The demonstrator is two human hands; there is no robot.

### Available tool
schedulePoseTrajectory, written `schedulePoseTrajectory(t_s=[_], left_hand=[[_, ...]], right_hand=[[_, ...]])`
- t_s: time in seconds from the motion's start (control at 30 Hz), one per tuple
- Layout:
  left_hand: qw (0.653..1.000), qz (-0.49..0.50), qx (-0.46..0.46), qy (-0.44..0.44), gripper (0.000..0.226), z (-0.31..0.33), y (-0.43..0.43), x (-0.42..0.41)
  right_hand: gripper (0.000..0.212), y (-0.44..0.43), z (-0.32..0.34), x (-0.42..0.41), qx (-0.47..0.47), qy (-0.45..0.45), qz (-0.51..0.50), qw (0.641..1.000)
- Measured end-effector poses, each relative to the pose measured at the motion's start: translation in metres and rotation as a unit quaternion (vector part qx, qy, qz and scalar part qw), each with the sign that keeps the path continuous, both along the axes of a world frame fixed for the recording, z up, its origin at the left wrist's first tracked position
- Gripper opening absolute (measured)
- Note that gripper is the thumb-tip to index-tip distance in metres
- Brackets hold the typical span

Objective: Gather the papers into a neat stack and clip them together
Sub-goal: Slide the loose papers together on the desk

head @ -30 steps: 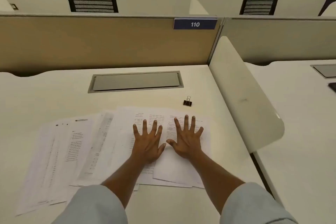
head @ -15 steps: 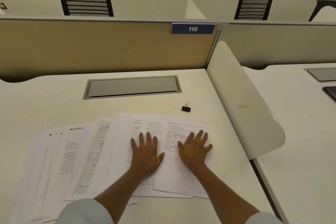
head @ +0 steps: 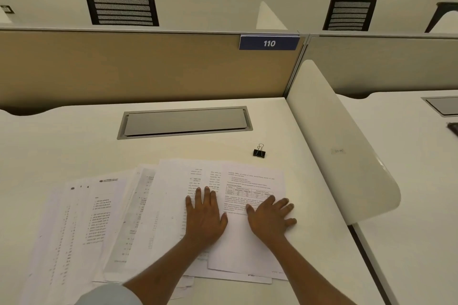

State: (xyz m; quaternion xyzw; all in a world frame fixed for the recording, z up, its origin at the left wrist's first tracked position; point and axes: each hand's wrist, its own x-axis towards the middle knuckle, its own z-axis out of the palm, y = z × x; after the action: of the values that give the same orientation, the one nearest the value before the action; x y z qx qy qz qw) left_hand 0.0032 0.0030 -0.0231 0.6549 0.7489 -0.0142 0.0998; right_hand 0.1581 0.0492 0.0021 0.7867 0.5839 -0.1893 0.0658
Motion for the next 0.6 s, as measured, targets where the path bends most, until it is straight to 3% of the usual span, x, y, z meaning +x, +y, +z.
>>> schedulePoseTrajectory(t_s=[0.13, 0.27, 0.43, 0.6], left_hand=[[0.999, 0.03, 0.019, 0.007, 0.069, -0.002, 0.001, -0.001], [0.987, 0.159, 0.005, -0.002, 0.067, 0.017, -0.002, 0.001], [0.971, 0.235, -0.024, -0.042, 0.056, 0.032, 0.005, 0.01], [0.949, 0.287, -0.04, -0.122, 0.06, 0.031, 0.019, 0.013]], right_hand=[[0.081, -0.007, -0.001, -0.006, 0.003, 0.004, 0.018, 1.0], [0.081, -0.008, 0.003, -0.001, 0.038, 0.008, -0.03, 0.999], [0.069, 0.002, 0.014, -0.001, 0.021, 0.075, -0.121, 0.99], [0.066, 0.002, 0.017, -0.012, 0.01, 0.09, -0.106, 0.99]])
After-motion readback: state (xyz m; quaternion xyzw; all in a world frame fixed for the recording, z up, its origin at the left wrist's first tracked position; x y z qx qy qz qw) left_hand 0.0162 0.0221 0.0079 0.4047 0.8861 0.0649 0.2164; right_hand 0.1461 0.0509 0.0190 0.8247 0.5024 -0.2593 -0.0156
